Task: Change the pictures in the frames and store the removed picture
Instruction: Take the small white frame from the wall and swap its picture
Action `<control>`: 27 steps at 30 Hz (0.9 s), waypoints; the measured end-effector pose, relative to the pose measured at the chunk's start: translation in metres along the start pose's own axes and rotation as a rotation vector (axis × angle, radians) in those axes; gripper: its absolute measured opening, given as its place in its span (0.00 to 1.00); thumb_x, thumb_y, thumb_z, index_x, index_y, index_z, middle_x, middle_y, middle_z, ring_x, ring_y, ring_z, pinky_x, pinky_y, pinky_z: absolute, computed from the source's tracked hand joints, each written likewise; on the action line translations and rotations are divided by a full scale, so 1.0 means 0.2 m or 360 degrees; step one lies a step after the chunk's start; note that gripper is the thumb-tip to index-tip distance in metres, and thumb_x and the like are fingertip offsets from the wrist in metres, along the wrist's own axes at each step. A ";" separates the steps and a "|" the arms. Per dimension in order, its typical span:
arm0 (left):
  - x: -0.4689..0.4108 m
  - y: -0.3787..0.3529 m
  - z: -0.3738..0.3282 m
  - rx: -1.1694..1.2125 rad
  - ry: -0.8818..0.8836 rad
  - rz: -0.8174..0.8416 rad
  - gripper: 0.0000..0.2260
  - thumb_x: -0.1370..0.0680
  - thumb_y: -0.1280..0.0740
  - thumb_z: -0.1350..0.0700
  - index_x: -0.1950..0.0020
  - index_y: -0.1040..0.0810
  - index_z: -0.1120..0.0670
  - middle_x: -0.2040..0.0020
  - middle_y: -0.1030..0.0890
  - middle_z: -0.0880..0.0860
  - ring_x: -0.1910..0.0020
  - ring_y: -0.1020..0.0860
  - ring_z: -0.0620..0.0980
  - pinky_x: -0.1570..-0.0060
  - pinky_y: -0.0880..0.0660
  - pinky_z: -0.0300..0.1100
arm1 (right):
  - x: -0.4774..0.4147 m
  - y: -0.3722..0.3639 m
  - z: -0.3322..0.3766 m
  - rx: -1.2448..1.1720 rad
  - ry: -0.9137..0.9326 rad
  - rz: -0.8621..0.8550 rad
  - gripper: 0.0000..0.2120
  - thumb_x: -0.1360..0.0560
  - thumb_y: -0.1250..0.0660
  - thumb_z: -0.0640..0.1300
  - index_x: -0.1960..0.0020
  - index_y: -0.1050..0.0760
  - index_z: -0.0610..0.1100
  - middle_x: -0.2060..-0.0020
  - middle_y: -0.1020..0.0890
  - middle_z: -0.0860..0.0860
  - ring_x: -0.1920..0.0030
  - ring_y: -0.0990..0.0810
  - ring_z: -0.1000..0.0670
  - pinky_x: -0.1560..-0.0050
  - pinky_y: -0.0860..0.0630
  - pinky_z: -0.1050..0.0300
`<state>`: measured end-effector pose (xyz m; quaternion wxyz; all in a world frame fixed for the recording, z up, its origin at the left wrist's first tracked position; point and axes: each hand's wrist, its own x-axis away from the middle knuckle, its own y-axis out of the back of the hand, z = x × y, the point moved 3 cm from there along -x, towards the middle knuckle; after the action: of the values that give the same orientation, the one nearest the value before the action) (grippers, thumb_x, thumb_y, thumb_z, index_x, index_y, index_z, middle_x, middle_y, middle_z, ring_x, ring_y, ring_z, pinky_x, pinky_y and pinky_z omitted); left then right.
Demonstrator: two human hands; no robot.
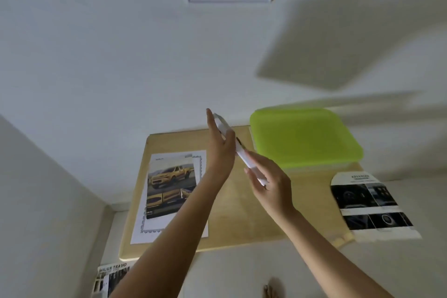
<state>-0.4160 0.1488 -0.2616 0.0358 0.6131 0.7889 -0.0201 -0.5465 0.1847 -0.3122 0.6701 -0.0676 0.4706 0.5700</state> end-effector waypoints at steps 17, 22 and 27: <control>0.15 0.45 0.53 0.0106 0.0340 -0.0181 0.21 0.19 0.45 0.61 0.26 0.40 0.49 0.58 0.22 0.47 0.63 0.22 0.41 0.62 0.23 0.35 | 0.24 -0.29 -0.41 -0.0775 -0.1574 0.0805 0.21 0.23 0.36 0.47 0.31 0.34 0.51 0.37 0.26 0.49 0.41 0.25 0.51 0.43 0.27 0.56; 0.15 0.40 0.74 0.0058 0.0539 -0.0176 0.18 0.18 0.44 0.53 0.28 0.35 0.47 0.33 0.27 0.52 0.38 0.25 0.50 0.46 0.23 0.45 | 0.39 -0.32 -0.48 -0.1153 -0.1975 0.0537 0.21 0.27 0.31 0.42 0.36 0.28 0.50 0.45 0.19 0.44 0.45 0.20 0.44 0.46 0.22 0.47; 0.22 0.30 0.96 -0.0017 0.0765 -0.0109 0.23 0.20 0.42 0.62 0.26 0.40 0.48 0.38 0.25 0.53 0.41 0.24 0.52 0.48 0.22 0.43 | 0.47 -0.31 -0.56 -0.0675 -0.1733 0.0436 0.24 0.26 0.31 0.40 0.32 0.31 0.45 0.40 0.22 0.49 0.41 0.23 0.52 0.38 0.27 0.55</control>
<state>-0.3631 0.1914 -0.4555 -0.1505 0.5730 0.7952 0.1293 -0.5670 0.1584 -0.4676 0.7071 0.1633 -0.0600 0.6854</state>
